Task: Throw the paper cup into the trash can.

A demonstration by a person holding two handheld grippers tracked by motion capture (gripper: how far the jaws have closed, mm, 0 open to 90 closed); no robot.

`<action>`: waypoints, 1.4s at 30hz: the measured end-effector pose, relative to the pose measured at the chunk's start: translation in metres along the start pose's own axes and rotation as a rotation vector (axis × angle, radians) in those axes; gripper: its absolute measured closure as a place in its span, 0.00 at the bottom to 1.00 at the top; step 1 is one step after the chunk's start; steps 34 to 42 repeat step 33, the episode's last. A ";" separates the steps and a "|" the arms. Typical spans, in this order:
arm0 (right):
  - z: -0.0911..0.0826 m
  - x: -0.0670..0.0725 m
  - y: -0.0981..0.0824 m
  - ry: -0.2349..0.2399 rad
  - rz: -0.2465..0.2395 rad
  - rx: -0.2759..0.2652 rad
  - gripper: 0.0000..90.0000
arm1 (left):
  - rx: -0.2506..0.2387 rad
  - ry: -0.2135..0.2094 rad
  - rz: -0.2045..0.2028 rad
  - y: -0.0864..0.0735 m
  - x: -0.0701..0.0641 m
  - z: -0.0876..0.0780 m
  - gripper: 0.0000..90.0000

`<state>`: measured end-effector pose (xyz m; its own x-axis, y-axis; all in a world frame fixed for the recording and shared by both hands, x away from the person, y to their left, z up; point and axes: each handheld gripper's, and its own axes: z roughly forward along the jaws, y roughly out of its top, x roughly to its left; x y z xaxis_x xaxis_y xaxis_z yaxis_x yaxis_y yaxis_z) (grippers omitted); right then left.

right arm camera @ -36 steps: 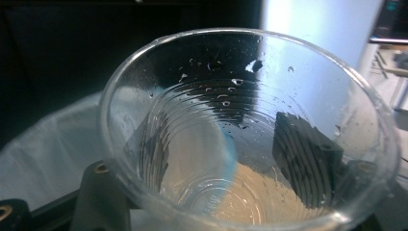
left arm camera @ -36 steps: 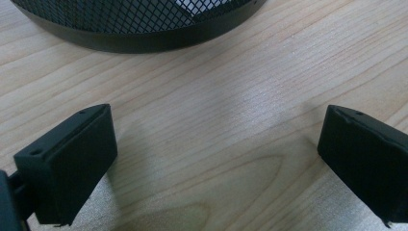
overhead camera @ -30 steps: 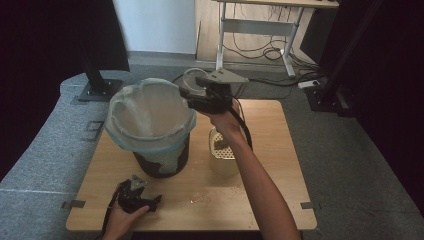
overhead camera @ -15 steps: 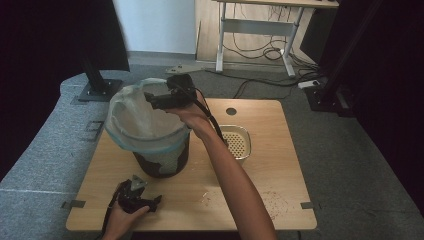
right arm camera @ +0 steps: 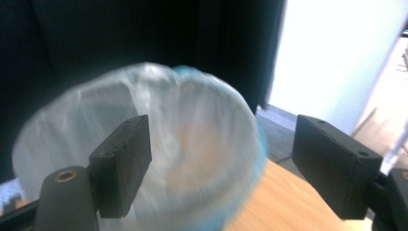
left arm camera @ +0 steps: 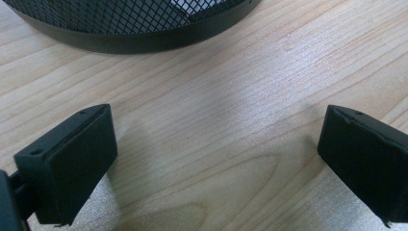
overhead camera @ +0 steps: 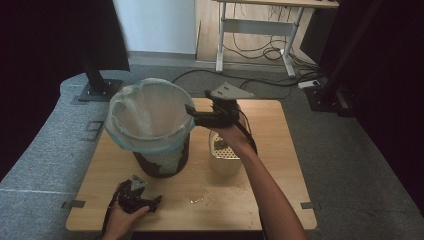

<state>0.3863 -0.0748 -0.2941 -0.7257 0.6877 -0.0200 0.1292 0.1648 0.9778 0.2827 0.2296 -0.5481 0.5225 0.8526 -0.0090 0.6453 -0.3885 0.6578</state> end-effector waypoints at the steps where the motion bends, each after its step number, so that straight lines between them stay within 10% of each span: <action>1: 0.000 0.000 0.000 0.000 0.000 0.000 0.24 | -0.001 0.000 0.000 0.000 0.000 0.000 0.00; 14: -0.097 -0.032 -0.127 -0.116 0.046 0.038 0.26 | -0.001 0.002 0.004 0.000 0.000 0.000 0.00; 22: -0.123 -0.034 -0.205 -0.175 0.110 0.107 0.27 | 0.000 0.001 0.002 0.000 0.000 0.000 0.00; 42: -0.121 -0.037 -0.228 -0.197 0.135 0.133 0.26 | 0.000 0.003 -0.002 0.001 0.000 0.001 0.00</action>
